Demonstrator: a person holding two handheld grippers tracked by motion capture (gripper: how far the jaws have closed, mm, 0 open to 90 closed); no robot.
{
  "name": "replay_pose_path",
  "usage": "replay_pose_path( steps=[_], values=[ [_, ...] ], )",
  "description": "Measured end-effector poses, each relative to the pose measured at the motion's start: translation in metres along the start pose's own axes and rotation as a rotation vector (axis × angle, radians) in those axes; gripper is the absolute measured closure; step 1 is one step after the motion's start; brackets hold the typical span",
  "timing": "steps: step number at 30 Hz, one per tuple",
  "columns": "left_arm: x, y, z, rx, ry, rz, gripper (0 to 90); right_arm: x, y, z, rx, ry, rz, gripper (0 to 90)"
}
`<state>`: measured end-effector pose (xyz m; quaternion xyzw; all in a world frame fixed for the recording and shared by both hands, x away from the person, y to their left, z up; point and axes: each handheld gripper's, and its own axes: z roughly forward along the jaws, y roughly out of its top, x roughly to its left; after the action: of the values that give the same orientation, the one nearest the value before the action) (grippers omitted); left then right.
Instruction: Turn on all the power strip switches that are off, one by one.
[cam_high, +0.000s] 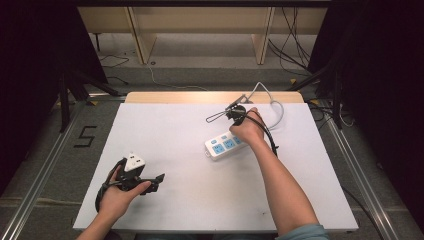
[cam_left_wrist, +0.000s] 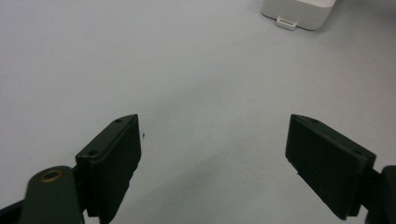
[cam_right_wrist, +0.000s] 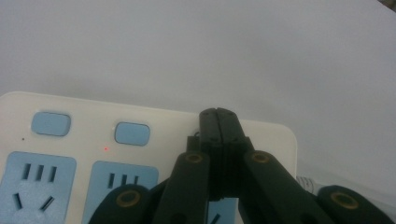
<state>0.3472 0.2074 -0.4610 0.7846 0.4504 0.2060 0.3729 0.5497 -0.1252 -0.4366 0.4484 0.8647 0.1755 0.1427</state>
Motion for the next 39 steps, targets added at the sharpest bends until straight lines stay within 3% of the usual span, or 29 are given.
replay_pose_path(
  steps=[21,39],
  values=[
    [-0.001,0.0,0.0,-0.003,0.001,-0.002,18.0,0.0,0.001,-0.006,-0.031,0.014,-0.009,90.0],
    [-0.002,0.0,0.001,0.0,0.001,0.0,18.2,0.01,0.002,-0.013,-0.04,0.042,-0.023,90.0]
  ],
)
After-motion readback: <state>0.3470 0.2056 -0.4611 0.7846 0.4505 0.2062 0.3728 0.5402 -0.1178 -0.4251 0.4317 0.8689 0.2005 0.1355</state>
